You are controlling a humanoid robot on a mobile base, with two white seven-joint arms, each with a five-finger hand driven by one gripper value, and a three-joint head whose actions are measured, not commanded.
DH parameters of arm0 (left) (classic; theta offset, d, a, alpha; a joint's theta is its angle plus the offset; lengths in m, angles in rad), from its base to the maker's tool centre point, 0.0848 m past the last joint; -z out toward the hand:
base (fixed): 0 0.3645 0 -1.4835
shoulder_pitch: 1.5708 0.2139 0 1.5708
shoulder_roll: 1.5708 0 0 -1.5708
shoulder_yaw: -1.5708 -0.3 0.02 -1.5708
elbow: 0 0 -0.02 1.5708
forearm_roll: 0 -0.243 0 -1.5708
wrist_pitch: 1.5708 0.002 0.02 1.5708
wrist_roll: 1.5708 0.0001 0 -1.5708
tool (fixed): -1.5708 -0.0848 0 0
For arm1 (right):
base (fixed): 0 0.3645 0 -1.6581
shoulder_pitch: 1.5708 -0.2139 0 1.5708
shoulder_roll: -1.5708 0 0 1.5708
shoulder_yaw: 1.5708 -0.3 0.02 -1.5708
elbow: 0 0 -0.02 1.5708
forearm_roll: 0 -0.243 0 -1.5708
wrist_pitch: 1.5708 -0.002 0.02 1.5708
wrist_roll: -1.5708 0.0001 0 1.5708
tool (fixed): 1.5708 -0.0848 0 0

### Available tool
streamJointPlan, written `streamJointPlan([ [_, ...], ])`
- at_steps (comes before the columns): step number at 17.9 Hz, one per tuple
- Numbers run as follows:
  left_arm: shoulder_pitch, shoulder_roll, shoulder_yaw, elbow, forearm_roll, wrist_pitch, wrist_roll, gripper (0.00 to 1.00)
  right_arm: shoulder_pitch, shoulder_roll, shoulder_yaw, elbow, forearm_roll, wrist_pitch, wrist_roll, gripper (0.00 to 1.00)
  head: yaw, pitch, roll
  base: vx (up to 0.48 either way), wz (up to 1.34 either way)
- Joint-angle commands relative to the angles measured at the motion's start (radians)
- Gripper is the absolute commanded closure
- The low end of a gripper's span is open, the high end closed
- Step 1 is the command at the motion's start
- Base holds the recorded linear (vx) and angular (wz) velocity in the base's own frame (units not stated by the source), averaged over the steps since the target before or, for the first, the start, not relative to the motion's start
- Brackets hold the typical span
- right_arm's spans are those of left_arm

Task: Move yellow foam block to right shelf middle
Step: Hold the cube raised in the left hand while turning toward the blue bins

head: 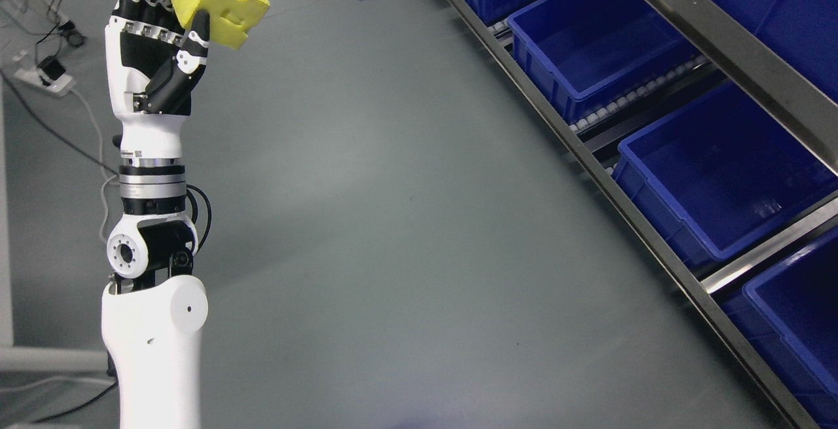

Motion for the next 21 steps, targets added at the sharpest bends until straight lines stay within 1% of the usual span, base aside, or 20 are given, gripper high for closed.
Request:
streamJointPlan([
  [1,0.000,0.017,-0.008,0.003,-0.001,-0.003,0.000,0.66,0.002,-0.017,0.000,-0.017,0.003,0.000,-0.001,0.00,0.0000,0.000,0.000,0.556,-0.40],
  [5,0.002,0.017,-0.032,0.001,-0.001,-0.004,-0.003,0.66,0.002,-0.017,0.000,-0.017,0.003,0.000,-0.001,0.00,0.0000,0.000,0.000,0.544,-0.44],
  [13,-0.016,0.017,-0.216,-0.008,-0.008,-0.002,-0.024,0.66,0.002,-0.017,0.000,-0.017,0.003,0.000,-0.001,0.00,0.0000,0.000,0.000,0.554,-0.39],
  [18,-0.087,0.017,-0.342,-0.008,-0.039,0.009,-0.024,0.66,0.002,-0.017,0.000,-0.017,0.003,0.000,-0.001,0.00,0.0000,0.000,0.000,0.417,-0.41],
  [19,-0.113,0.017,-0.359,-0.009,-0.045,0.025,-0.023,0.66,0.002,-0.017,0.000,-0.017,0.003,0.000,-0.001,0.00,0.0000,0.000,0.000,0.392,-0.42],
  [21,-0.162,0.017,-0.364,-0.013,-0.064,0.125,-0.017,0.66,0.002,-0.017,0.000,-0.017,0.003,0.000,-0.001,0.00,0.0000,0.000,0.000,0.314,-0.43],
])
